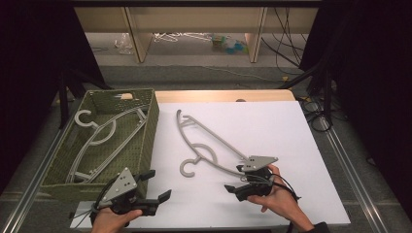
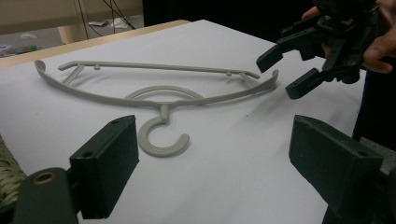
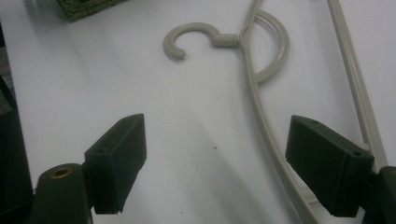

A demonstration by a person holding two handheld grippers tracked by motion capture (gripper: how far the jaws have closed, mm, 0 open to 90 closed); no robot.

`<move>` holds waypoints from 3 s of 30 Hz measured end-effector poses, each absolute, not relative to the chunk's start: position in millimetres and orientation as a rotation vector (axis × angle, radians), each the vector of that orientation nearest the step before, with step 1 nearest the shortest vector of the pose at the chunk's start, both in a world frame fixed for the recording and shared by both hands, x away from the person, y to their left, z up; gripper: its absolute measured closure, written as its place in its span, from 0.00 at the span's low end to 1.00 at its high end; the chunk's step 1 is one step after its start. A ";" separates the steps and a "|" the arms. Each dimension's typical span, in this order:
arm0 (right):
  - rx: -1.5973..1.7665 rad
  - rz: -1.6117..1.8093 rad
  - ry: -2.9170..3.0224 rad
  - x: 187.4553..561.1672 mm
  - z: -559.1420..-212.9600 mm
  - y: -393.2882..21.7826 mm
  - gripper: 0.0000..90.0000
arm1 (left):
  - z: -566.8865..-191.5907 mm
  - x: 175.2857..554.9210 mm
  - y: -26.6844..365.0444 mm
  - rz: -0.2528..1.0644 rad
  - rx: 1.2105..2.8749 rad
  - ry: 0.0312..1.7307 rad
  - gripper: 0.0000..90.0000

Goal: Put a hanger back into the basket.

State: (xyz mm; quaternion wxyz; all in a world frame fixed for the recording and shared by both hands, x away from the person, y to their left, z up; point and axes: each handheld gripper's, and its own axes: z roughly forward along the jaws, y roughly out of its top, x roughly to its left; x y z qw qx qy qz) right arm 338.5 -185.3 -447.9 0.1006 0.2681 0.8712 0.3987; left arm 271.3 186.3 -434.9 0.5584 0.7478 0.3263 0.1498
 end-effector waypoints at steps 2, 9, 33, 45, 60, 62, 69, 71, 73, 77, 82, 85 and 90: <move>0.796 1.152 2.587 344.5 -449.5 -179.0 0.24 | -434.7 270.4 186.1 0.358 1.778 0.773 0.17; 0.775 1.077 2.609 369.2 -453.7 -158.8 0.30 | -435.7 271.8 186.9 0.365 1.780 0.775 0.18; 0.850 0.710 2.816 422.8 -469.3 -125.5 0.82 | -435.7 272.4 188.9 0.379 1.792 0.779 0.18; 0.799 0.596 2.858 426.6 -465.8 -116.0 0.84 | -436.5 273.3 188.6 0.384 1.788 0.773 0.18; 0.708 0.642 2.891 426.0 -463.0 -124.1 0.91 | -435.4 272.6 191.8 0.399 1.801 0.783 0.19; 0.696 0.655 2.902 424.8 -460.8 -126.6 0.91 | -435.5 273.0 192.2 0.403 1.803 0.785 0.20; 0.686 0.697 2.918 419.6 -453.4 -134.4 0.91 | -435.4 272.3 191.1 0.425 1.813 0.779 0.20; 0.668 0.705 2.926 416.2 -448.8 -138.2 0.91 | -434.5 272.4 191.8 0.436 1.822 0.765 0.20; 0.660 0.721 2.921 413.3 -445.4 -141.4 0.91 | -434.5 271.4 191.1 0.431 1.812 0.776 0.20; 0.664 0.760 2.917 406.9 -437.7 -148.0 0.91 | -434.8 270.9 189.3 0.437 1.811 0.750 0.20; 0.648 0.791 2.924 399.3 -430.9 -150.7 0.91 | -433.8 269.1 187.6 0.435 1.820 0.735 0.20; 0.644 0.818 2.920 394.1 -425.9 -152.8 0.91 | -433.6 268.7 187.0 0.430 1.825 0.725 0.20; 0.632 0.855 2.926 386.7 -420.4 -158.4 0.91 | -434.1 269.1 185.9 0.426 1.819 0.720 0.20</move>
